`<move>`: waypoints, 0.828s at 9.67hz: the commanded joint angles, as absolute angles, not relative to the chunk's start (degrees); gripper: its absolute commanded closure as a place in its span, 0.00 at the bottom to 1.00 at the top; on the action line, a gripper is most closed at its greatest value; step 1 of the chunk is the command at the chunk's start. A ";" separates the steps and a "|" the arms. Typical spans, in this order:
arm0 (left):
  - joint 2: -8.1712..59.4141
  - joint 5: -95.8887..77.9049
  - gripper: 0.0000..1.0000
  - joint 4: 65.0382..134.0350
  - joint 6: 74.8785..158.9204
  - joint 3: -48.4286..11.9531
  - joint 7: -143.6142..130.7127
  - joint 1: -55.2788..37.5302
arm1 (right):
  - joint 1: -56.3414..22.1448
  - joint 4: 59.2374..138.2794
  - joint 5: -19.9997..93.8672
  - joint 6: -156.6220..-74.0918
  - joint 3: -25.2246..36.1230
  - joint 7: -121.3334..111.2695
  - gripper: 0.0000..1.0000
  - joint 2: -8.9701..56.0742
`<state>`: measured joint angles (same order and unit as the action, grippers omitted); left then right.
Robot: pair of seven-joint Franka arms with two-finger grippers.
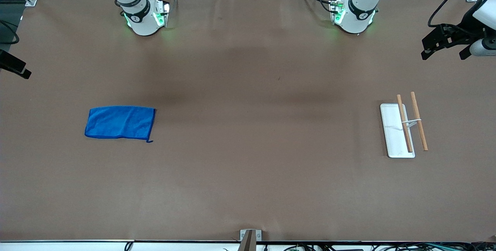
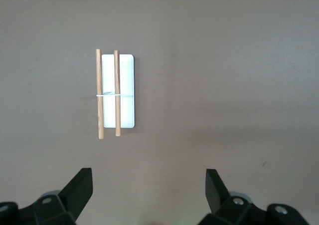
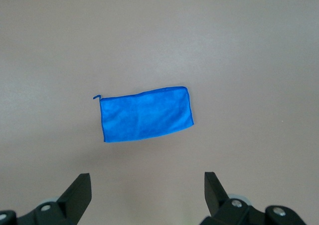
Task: Right arm passes towel to left arm to hang
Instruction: 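Reach the right gripper down and grasp the blue towel's edge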
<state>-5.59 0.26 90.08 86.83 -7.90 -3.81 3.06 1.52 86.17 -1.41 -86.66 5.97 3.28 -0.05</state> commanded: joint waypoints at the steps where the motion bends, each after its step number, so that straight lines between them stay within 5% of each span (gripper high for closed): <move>1: -4.57 0.53 0.00 90.35 85.96 -7.82 -4.39 2.99 | 2.46 86.22 -0.53 -86.31 5.27 3.87 0.00 -0.53; 5: -4.57 3.06 0.00 89.74 85.96 -8.17 -3.52 2.90 | 1.76 86.83 -0.62 -85.78 5.10 2.90 0.00 0.08; 8: -4.13 3.08 0.00 89.30 85.96 -8.35 -3.25 2.90 | 0.35 96.54 -0.62 -92.68 5.10 2.37 0.00 3.25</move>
<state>-5.58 1.91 89.32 86.83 -8.01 -3.69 3.00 0.71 90.67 -1.18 -88.22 5.02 2.94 2.58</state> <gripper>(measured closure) 0.000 0.000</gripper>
